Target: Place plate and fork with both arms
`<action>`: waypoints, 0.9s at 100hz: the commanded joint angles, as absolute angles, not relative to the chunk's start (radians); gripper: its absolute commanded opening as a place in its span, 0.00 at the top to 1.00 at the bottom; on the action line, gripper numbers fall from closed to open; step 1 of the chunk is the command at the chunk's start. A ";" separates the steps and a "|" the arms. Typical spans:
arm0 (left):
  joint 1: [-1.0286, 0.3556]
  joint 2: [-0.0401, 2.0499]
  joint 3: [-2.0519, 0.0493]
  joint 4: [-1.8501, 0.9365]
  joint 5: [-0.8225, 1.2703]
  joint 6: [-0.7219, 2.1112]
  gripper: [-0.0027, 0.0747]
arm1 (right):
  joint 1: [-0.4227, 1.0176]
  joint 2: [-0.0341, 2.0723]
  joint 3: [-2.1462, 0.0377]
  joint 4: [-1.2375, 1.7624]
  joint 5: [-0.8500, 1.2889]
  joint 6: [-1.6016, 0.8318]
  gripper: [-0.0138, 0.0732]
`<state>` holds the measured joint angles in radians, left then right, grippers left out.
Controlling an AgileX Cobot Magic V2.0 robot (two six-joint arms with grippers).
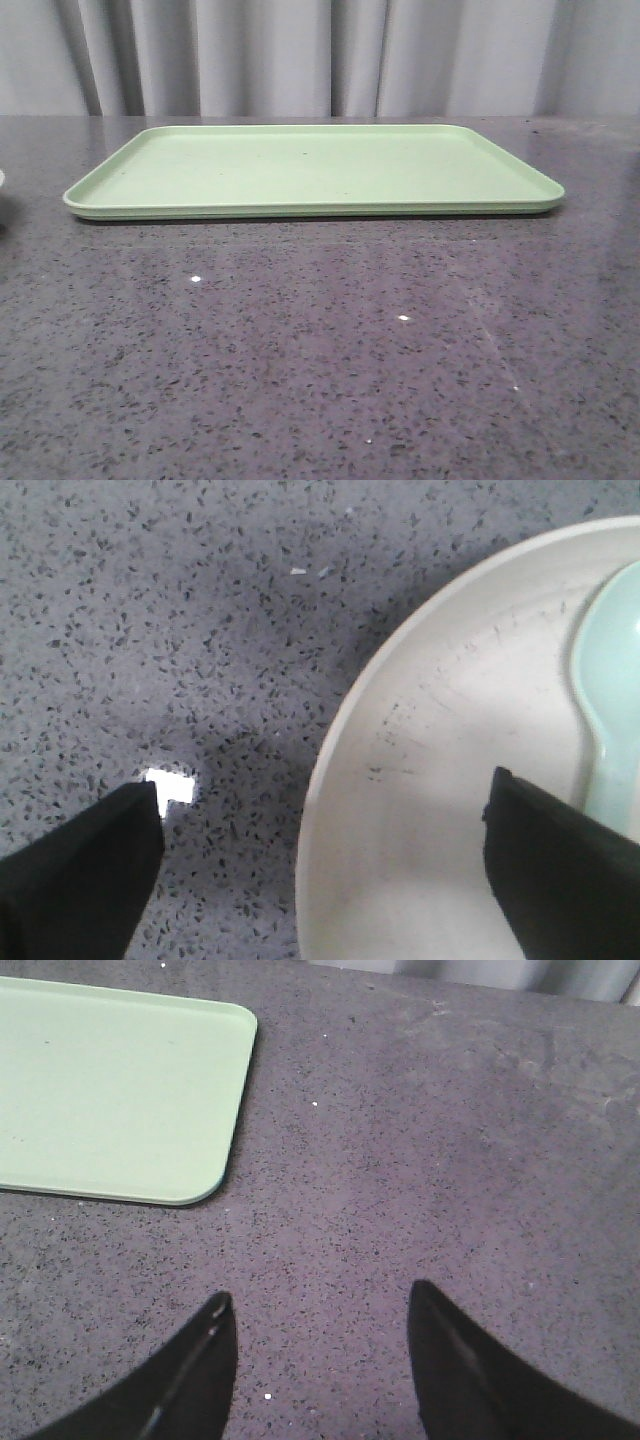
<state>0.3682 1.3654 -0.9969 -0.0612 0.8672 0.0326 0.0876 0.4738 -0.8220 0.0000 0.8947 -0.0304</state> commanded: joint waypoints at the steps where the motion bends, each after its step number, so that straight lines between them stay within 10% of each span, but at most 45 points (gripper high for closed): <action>1: 0.371 1.363 -1.019 -0.076 0.815 0.032 0.17 | 0.080 0.489 -0.846 0.000 0.810 -0.033 0.38; 90: 0.371 1.400 -0.988 -0.068 0.795 0.032 0.17 | 0.080 0.489 -0.846 0.000 0.800 -0.033 0.38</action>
